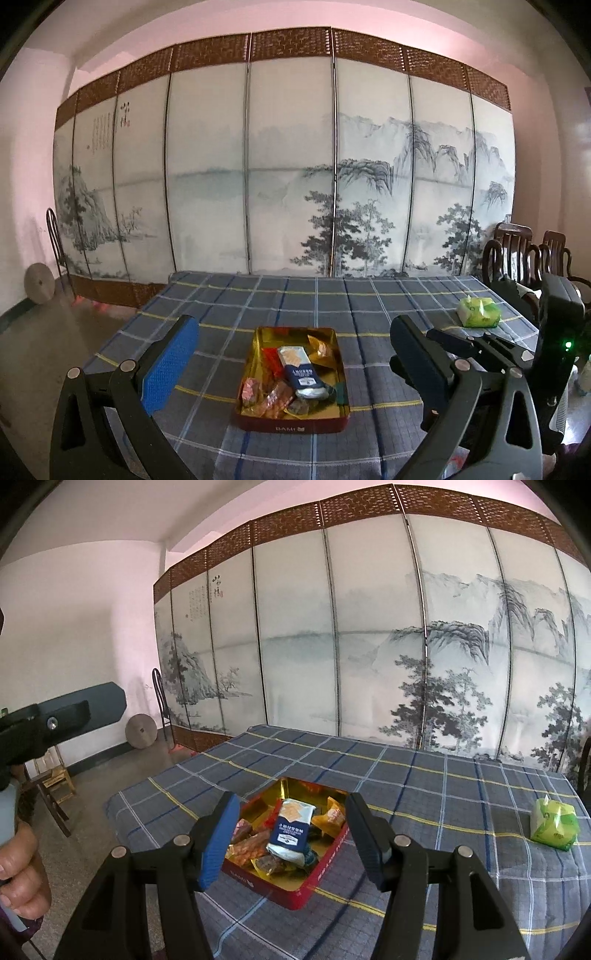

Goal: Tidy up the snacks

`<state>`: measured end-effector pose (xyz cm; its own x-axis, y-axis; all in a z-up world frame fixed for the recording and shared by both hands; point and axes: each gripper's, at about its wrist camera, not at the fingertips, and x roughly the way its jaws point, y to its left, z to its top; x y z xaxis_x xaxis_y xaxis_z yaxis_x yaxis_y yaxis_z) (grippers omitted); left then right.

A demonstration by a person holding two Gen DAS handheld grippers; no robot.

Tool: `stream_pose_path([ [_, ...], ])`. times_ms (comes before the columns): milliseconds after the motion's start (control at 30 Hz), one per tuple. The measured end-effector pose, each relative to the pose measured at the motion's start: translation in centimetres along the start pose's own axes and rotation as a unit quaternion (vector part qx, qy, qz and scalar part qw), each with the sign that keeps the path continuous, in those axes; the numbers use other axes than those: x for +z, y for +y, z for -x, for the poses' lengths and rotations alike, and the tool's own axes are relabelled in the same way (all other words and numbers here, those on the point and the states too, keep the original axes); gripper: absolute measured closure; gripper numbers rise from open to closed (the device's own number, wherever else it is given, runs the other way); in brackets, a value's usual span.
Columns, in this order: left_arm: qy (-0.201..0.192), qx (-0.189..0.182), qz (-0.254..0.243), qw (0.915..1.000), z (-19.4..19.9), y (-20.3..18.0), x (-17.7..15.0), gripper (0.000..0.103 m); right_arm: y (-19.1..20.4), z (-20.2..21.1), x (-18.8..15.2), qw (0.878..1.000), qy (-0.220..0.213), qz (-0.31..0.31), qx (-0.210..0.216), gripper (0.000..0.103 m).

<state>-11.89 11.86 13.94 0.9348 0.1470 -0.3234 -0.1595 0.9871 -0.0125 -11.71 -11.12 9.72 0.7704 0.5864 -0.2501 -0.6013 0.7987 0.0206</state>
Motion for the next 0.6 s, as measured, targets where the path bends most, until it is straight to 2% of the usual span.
stream_pose_path([
  [333, 0.059, 0.01, 0.008, 0.9982, -3.1, 0.8, -1.8, 0.0, -1.1, -0.8, -1.4, 1.0, 0.023, -0.008, -0.009, 0.041],
  [600, 0.109, 0.011, 0.003, 0.994, -6.2, 0.8, -3.4, 0.0, -5.3, -1.5, -3.2, 0.997, 0.052, -0.036, -0.044, 0.041],
])
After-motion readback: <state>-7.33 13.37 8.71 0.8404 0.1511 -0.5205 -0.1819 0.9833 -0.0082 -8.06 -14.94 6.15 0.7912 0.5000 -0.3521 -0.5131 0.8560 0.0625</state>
